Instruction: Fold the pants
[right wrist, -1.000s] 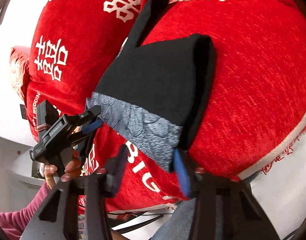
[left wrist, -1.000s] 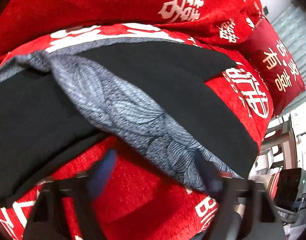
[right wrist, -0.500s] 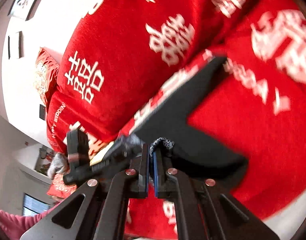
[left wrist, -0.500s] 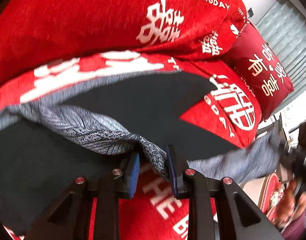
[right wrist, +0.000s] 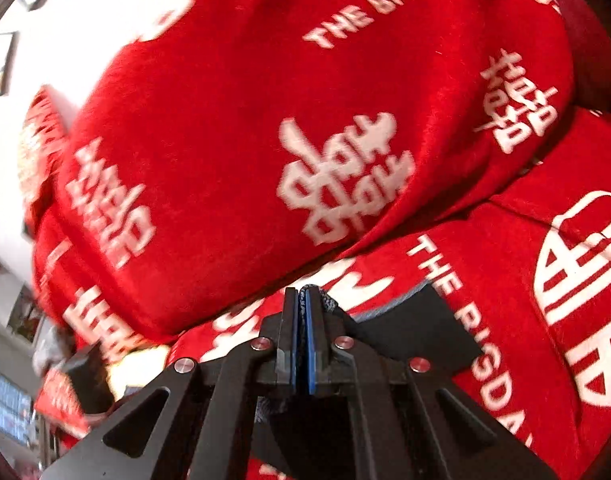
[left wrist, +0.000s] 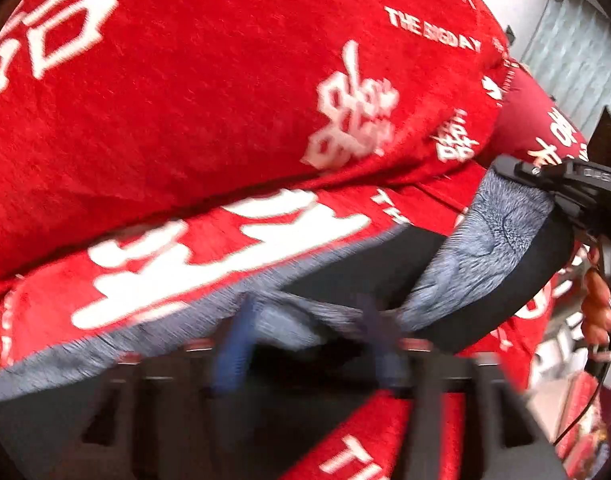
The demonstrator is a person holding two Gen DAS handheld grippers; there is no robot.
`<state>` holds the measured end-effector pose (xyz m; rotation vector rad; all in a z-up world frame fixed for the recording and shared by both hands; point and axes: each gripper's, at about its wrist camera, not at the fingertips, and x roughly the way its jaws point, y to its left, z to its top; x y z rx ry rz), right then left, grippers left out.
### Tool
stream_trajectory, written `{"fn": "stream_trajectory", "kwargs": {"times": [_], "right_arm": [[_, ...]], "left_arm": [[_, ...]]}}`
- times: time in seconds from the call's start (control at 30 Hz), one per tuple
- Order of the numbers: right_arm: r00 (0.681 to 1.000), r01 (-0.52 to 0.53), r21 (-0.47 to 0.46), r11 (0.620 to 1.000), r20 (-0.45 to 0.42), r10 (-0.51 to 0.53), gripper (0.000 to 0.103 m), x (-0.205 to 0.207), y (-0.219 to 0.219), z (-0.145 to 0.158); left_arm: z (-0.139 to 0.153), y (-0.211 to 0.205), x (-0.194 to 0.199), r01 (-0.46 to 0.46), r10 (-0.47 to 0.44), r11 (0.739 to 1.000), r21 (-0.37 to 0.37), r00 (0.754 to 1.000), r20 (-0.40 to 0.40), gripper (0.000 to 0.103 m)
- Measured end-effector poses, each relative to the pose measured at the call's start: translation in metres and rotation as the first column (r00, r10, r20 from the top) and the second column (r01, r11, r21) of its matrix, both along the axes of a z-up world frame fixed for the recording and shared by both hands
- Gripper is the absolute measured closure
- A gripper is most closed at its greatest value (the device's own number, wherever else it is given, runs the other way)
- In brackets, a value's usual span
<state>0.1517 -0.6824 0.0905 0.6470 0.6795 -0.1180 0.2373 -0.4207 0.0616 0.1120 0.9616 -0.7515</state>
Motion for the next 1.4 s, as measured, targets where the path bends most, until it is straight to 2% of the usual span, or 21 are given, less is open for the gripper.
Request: {"fn": "stream_trajectory", "kwargs": {"times": [0.13,0.33,0.37,0.4,0.43,0.47,0.5,0.53,0.6,0.67,0.73,0.8,0.83,0.87,0.93,1.07,1.17,1.2,1.23,1.33,1.4], "right_arm": [[0.997,0.044,-0.017,0.999,-0.065,-0.045,0.099,0.023,-0.023,-0.025],[0.987,0.088,-0.021,0.996,-0.132,-0.090,0.095,0.039,-0.042,-0.057],[0.986,0.085,-0.029,0.996,-0.139,-0.088,0.091,0.039,-0.043,-0.058],[0.987,0.084,-0.039,0.996,-0.133,-0.088,0.086,0.038,-0.042,-0.055],[0.988,0.086,-0.053,0.995,-0.122,-0.092,0.068,0.036,-0.042,-0.052],[0.990,0.093,-0.070,0.993,-0.103,-0.100,0.039,0.033,-0.042,-0.045],[0.991,0.104,-0.093,0.990,-0.072,-0.111,0.026,0.028,-0.042,-0.036],[0.992,0.116,-0.117,0.986,-0.039,-0.121,0.017,0.023,-0.041,-0.026],[0.992,0.124,-0.144,0.982,0.002,-0.125,0.017,0.012,-0.041,-0.007],[0.990,0.136,-0.129,0.982,-0.011,-0.138,0.017,-0.002,-0.040,-0.004],[0.987,0.148,-0.118,0.982,-0.043,-0.154,0.017,-0.015,-0.040,-0.013],[0.983,0.157,-0.049,0.986,-0.085,-0.161,0.021,-0.029,-0.042,-0.036],[0.982,0.161,0.008,0.987,-0.103,-0.159,0.032,-0.035,-0.044,-0.051],[0.980,0.163,0.059,0.985,-0.121,-0.155,0.050,-0.039,-0.047,-0.064],[0.979,0.169,0.178,0.970,-0.148,-0.143,0.066,-0.046,-0.052,-0.092],[0.981,0.176,0.262,0.949,-0.126,-0.147,0.068,-0.050,-0.056,-0.113],[0.973,0.217,0.326,0.920,-0.149,-0.176,0.069,-0.047,-0.062,-0.126],[0.970,0.228,0.351,0.908,-0.161,-0.181,0.074,-0.045,-0.064,-0.132],[0.969,0.232,0.359,0.904,-0.163,-0.184,0.094,-0.044,-0.064,-0.134],[0.978,0.207,0.364,0.908,-0.069,-0.195,0.096,-0.051,-0.062,-0.122],[0.965,0.259,0.331,0.907,-0.132,-0.227,0.096,-0.055,-0.064,-0.122]], "left_arm": [[-0.002,0.013,0.011,-0.022,0.021,1.000,0.021,0.999,0.042,0.033],[-0.035,0.031,0.011,-0.039,0.036,0.993,0.108,0.999,0.023,0.033],[-0.043,0.034,0.011,-0.046,0.045,0.991,0.129,0.999,0.017,0.033],[-0.050,0.035,0.010,-0.050,0.050,0.989,0.140,0.999,0.007,0.033],[-0.057,0.037,0.009,-0.055,0.057,0.986,0.154,0.998,-0.006,0.033],[-0.064,0.039,0.009,-0.063,0.067,0.983,0.173,0.998,-0.017,0.033],[-0.068,0.040,0.007,-0.067,0.073,0.980,0.186,0.997,-0.022,0.033],[-0.072,0.042,0.006,-0.072,0.078,0.977,0.200,0.997,-0.024,0.033],[-0.074,0.046,0.005,-0.073,0.083,0.973,0.219,0.996,-0.037,0.033],[-0.072,0.052,0.003,-0.080,0.091,0.974,0.214,0.995,-0.041,0.033],[-0.071,0.058,0.001,-0.087,0.096,0.972,0.217,0.995,-0.032,0.033],[-0.072,0.062,-0.001,-0.096,0.105,0.968,0.231,0.994,-0.029,0.033],[-0.072,0.064,0.000,-0.103,0.114,0.967,0.233,0.993,-0.031,0.033],[-0.071,0.068,0.000,-0.114,0.126,0.967,0.229,0.991,-0.035,0.033],[-0.069,0.071,0.002,-0.129,0.141,0.966,0.224,0.989,-0.037,0.033],[-0.069,0.077,0.006,-0.146,0.157,0.961,0.236,0.987,-0.029,0.033],[-0.078,0.082,0.007,-0.152,0.171,0.952,0.265,0.984,-0.050,0.033],[-0.079,0.084,0.006,-0.155,0.176,0.951,0.268,0.983,-0.057,0.033],[-0.080,0.085,0.006,-0.156,0.178,0.951,0.266,0.982,-0.060,0.033],[-0.082,0.087,0.003,-0.153,0.173,0.951,0.268,0.983,-0.054,0.033],[-0.085,0.089,0.002,-0.149,0.168,0.951,0.269,0.984,-0.049,0.033]]}}
